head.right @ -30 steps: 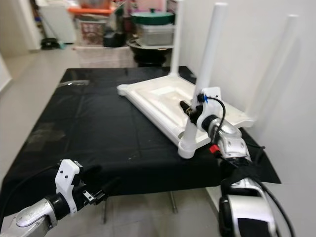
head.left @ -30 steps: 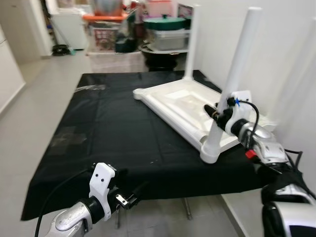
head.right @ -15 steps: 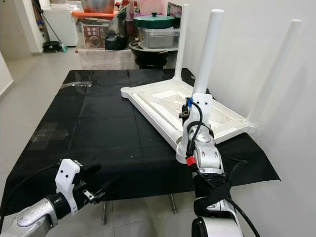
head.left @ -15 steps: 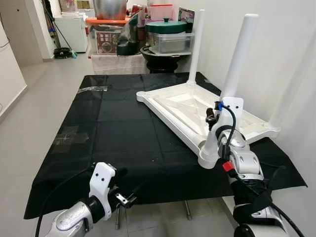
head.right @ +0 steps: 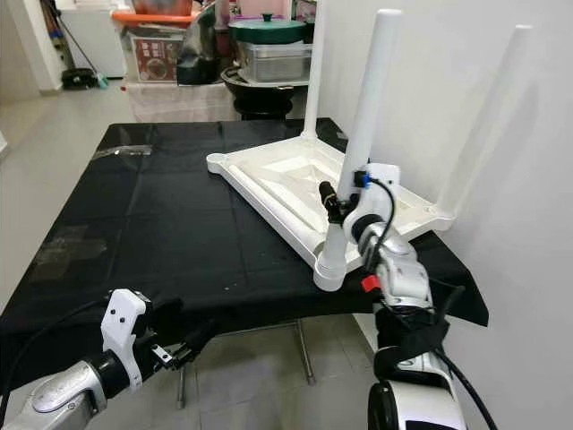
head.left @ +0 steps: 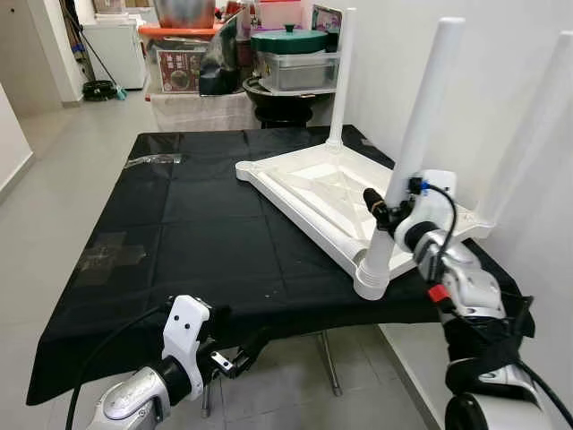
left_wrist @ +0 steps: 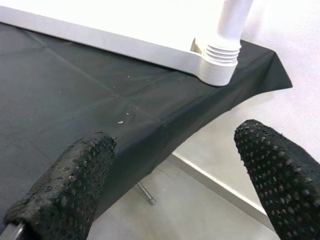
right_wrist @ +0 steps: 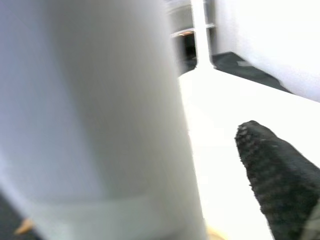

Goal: Building children table

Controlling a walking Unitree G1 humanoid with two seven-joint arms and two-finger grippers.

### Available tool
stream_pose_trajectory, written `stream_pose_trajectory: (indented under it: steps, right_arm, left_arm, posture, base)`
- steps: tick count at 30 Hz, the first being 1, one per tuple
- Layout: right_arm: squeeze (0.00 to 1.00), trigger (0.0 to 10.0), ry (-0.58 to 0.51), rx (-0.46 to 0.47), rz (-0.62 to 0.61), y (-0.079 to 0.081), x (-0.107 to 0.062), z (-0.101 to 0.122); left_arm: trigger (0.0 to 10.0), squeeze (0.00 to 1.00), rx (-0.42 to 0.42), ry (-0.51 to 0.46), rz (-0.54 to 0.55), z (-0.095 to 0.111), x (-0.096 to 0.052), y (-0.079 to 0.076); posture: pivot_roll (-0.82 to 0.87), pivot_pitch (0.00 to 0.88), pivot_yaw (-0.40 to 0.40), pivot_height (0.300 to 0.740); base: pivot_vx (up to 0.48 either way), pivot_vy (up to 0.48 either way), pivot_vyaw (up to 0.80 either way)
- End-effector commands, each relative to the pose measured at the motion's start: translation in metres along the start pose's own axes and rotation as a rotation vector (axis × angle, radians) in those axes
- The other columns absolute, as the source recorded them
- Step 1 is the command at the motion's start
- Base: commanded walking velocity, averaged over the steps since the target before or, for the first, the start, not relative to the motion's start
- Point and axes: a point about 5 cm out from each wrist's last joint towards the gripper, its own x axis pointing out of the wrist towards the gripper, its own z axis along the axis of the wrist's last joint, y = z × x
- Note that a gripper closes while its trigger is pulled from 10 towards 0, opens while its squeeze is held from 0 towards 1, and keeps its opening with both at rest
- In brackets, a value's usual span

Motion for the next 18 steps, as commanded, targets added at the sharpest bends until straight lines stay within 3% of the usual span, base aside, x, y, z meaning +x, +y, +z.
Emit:
stream_pose_trajectory:
  steps: [1,2,3,10,11,12,14,15,16,18]
  right_arm:
    - [1.0,10.0,-0.039,0.017,0.072,0.002,0.001,0.012]
    - [1.0,10.0,-0.041,0.021,0.138,0.002,0.001,0.015]
    - [1.0,10.0,-0.041,-0.004,0.29,0.004,-0.002,0.019]
    - [1.0,10.0,-0.028,-0.026,0.369,0.003,-0.004,0.019]
    - [0.0,10.0,0.014,-0.159,0.544,0.013,-0.006,0.018]
    - [0.0,10.0,0.06,-0.254,0.679,0.02,-0.009,0.015]
    - [0.0,10.0,0.06,-0.254,0.679,0.02,-0.009,0.015]
    - [0.0,10.0,0.109,-0.32,0.753,0.026,-0.008,0.01]
    - [0.0,10.0,0.109,-0.32,0.753,0.026,-0.008,0.01]
    - [0.0,10.0,0.149,-0.372,0.837,0.04,-0.005,0.001]
  left_arm:
    - [10.0,0.0,-0.006,0.017,0.001,-0.003,-0.002,0.0]
    - [10.0,0.0,-0.007,0.017,-0.001,-0.003,-0.002,-0.001]
    - [10.0,0.0,-0.008,0.016,-0.005,-0.003,-0.002,-0.001]
    - [10.0,0.0,-0.008,0.015,-0.005,-0.002,-0.002,-0.001]
    - [10.0,0.0,0.0,0.016,-0.002,-0.002,-0.002,0.001]
    - [10.0,0.0,0.005,0.017,0.001,-0.001,-0.003,0.002]
    - [10.0,0.0,0.005,0.017,0.001,-0.001,-0.003,0.002]
    - [10.0,0.0,0.008,0.017,0.002,0.0,-0.003,0.002]
    - [10.0,0.0,0.008,0.017,0.002,0.0,-0.003,0.002]
    - [10.0,0.0,0.009,0.015,0.001,0.0,-0.002,0.001]
  posture:
    - [0.07,0.0,-0.064,0.74]
    - [0.07,0.0,-0.062,0.74]
    - [0.07,0.0,-0.062,0.74]
    - [0.07,0.0,-0.063,0.74]
    - [0.09,0.0,-0.065,0.74]
    - [0.09,0.0,-0.065,0.74]
    - [0.09,0.0,-0.065,0.74]
    - [0.09,0.0,-0.067,0.74]
    - [0.09,0.0,-0.067,0.74]
    - [0.09,0.0,-0.072,0.74]
  base:
    - [0.0,0.0,0.0]
    - [0.0,0.0,0.0]
    - [0.0,0.0,0.0]
    - [0.0,0.0,0.0]
    - [0.0,0.0,0.0]
    - [0.0,0.0,0.0]
    - [0.0,0.0,0.0]
    - [0.0,0.0,0.0]
    - [0.0,0.0,0.0]
    - [0.0,0.0,0.0]
